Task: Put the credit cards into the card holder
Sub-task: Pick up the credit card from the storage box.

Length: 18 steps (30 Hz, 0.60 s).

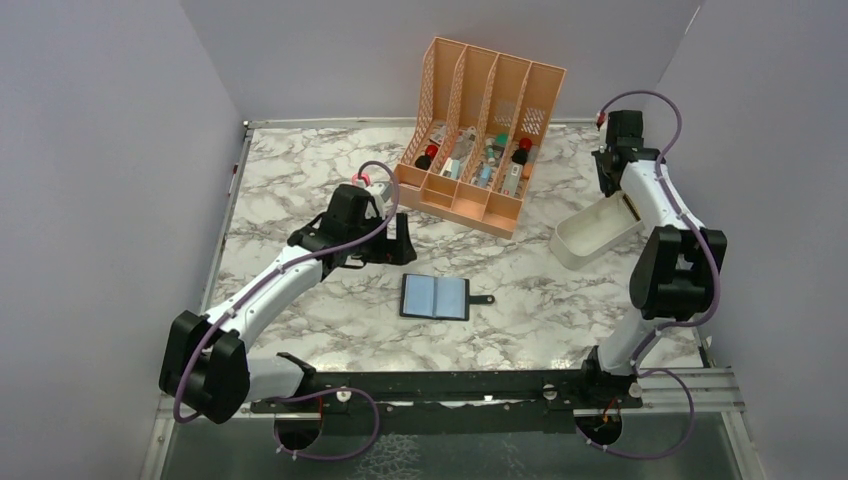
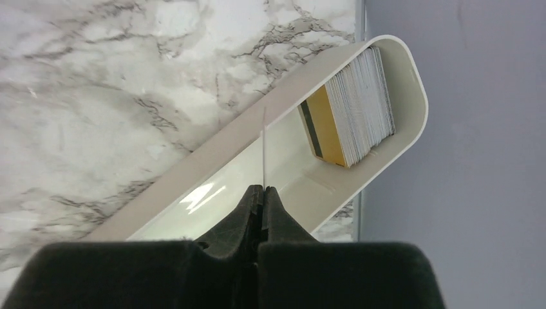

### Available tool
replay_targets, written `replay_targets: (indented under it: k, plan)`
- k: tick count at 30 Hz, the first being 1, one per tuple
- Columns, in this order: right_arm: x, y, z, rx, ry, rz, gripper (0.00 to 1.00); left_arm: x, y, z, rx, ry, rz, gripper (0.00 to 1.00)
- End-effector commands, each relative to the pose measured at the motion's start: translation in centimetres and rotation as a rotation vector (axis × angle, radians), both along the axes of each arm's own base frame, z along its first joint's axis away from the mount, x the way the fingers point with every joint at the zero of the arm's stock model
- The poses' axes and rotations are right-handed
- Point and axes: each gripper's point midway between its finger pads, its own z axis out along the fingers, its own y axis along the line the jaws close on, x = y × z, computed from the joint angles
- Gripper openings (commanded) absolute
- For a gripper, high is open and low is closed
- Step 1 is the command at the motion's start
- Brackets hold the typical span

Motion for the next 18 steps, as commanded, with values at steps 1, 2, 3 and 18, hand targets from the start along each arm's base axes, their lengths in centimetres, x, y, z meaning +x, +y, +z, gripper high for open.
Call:
replay_targets:
  k: [1,2,3,18]
  plan:
    - [-0.2,1.6,3.9,0.099,-0.115,-0.093,0.01,-1.0,-1.6,0.1,-0.087,0.031,-0.062,0.89]
    - [-0.4,1.9,4.3,0.124,-0.126,-0.120,0.01,-1.1,-1.7,0.1,-0.094,0.036,-0.071,0.87]
    - [-0.6,2.4,4.6,0.160,-0.133,-0.131,0.01,-1.3,-1.8,0.1,-0.101,0.042,-0.079,0.84]
    - [-5.8,22.1,11.4,0.857,-0.303,0.342,0.01,-3.1,-2.6,-1.8,-0.196,0.125,-0.062,0.49]
